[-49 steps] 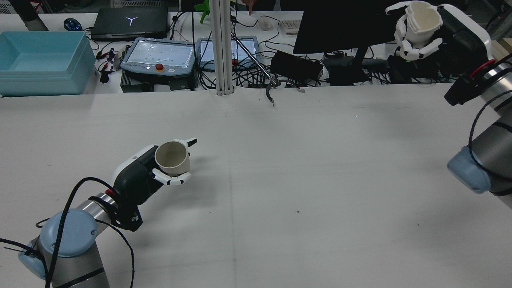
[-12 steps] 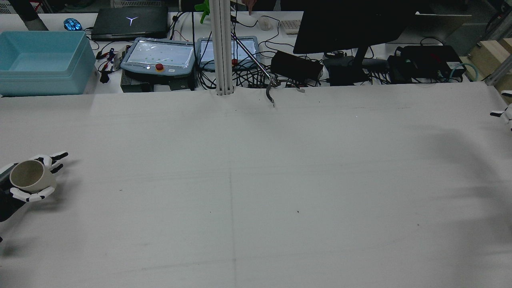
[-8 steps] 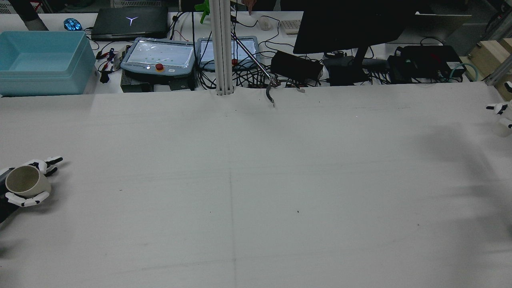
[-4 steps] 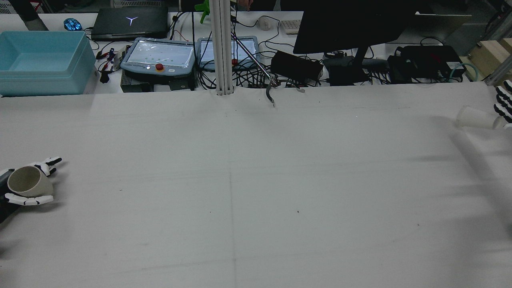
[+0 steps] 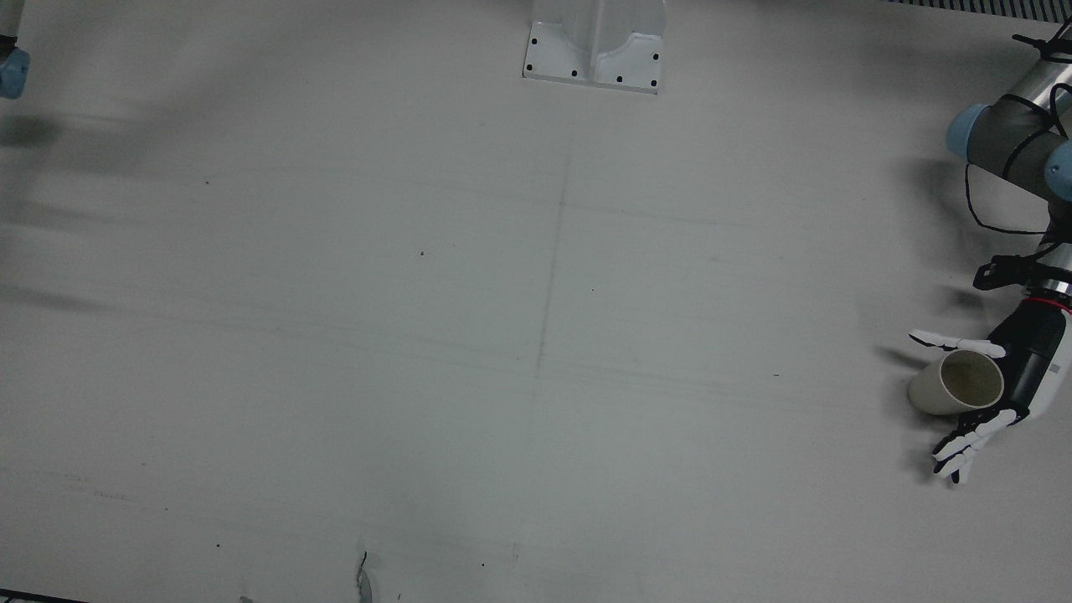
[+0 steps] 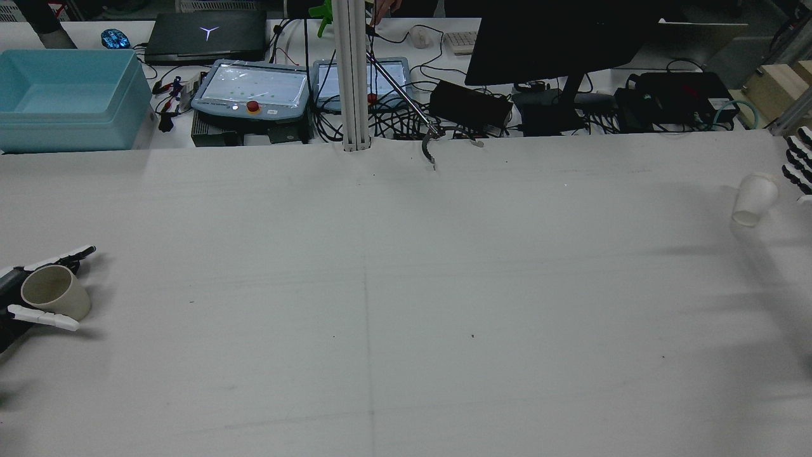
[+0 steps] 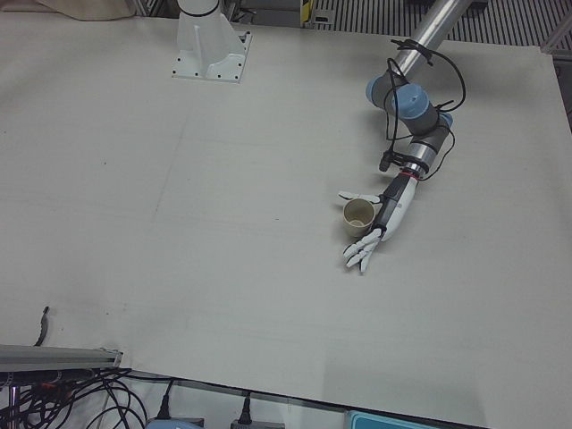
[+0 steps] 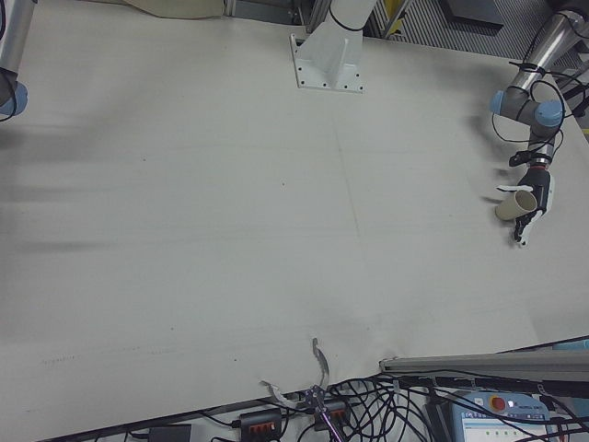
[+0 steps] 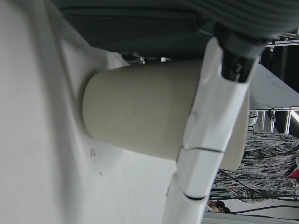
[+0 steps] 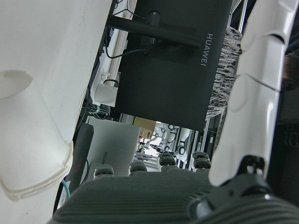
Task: Pour water
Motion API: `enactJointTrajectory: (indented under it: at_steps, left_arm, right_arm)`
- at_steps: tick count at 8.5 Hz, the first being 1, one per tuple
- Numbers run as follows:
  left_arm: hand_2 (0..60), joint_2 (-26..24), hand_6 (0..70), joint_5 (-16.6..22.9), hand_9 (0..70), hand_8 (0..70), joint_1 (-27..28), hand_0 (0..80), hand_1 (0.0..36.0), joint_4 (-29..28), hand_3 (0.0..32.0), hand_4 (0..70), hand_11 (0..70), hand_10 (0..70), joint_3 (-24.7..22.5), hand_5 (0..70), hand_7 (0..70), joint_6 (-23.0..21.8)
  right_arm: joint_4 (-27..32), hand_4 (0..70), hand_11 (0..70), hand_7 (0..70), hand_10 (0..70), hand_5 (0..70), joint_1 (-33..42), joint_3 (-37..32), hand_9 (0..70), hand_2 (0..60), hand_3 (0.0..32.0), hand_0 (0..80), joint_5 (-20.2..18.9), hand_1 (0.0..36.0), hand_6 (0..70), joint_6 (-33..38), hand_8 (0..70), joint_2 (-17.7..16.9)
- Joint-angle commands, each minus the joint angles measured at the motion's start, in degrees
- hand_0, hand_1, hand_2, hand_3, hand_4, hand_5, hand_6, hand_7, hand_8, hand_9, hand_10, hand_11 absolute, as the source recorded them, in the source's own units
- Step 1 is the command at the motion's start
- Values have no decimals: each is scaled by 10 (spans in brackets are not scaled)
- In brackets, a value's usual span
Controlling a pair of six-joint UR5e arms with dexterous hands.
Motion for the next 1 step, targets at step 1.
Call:
enactJointTrajectory:
  at_steps: [1]
  left_arm:
    - [0,1,127,6,8,20,-30,800,298,-3,0,323,8,0,-4,0,111,-5]
  right_arm:
    - [-1,0,0,0,0,64,0,9,0,0,0,560,1,206,85,5,7,0]
